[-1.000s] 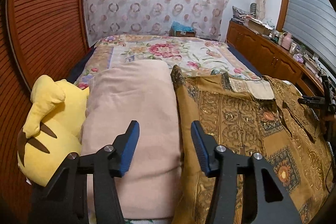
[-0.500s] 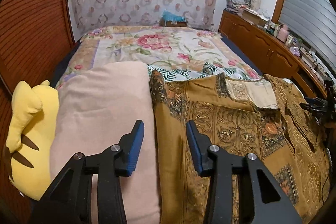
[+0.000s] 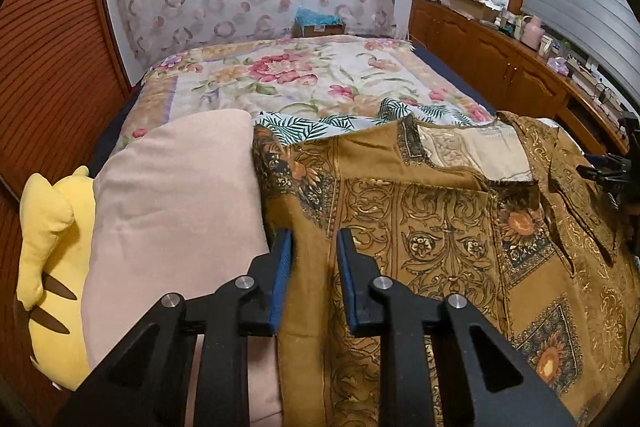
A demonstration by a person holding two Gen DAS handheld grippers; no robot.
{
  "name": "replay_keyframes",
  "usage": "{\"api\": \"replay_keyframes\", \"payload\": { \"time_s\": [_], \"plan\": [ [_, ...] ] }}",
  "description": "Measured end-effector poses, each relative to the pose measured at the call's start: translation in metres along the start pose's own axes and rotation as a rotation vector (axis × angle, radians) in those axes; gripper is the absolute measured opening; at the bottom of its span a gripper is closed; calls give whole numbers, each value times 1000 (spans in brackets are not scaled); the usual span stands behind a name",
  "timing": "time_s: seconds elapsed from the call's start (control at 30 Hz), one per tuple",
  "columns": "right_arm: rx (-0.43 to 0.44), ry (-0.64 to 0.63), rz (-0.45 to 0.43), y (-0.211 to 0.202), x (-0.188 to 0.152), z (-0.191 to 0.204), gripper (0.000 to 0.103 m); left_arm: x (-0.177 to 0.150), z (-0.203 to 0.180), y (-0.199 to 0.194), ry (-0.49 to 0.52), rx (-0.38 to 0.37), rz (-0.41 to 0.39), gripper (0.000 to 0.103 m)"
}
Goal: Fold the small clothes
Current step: 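Grasp the shirt hem with the left gripper while the right gripper grasps it too, lifting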
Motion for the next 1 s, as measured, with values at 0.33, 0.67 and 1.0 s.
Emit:
{"api": "replay_keyframes", "payload": {
  "time_s": [0.33, 0.67, 1.0],
  "plan": [
    [50, -17, 43, -6, 13, 10, 19, -1, -25, -37, 45, -31, -81, 2],
    [171, -131, -206, -112, -13, 47, 3, -30, -32, -121, 41, -66, -250, 2],
    [169, -97, -292, -194, -106, 36, 2, -113, -29, -178, -11, -80, -311, 2]
  ]
}}
Point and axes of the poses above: each gripper's, at about its wrist camera, not at the fingertips, and y roughly the way its jaws point, z to its left, x to its top, the point moved 2 cm from there along y, roughly the way its jaws point, and after that the axes turned 3 degrees about y, right-handed, at the moved point
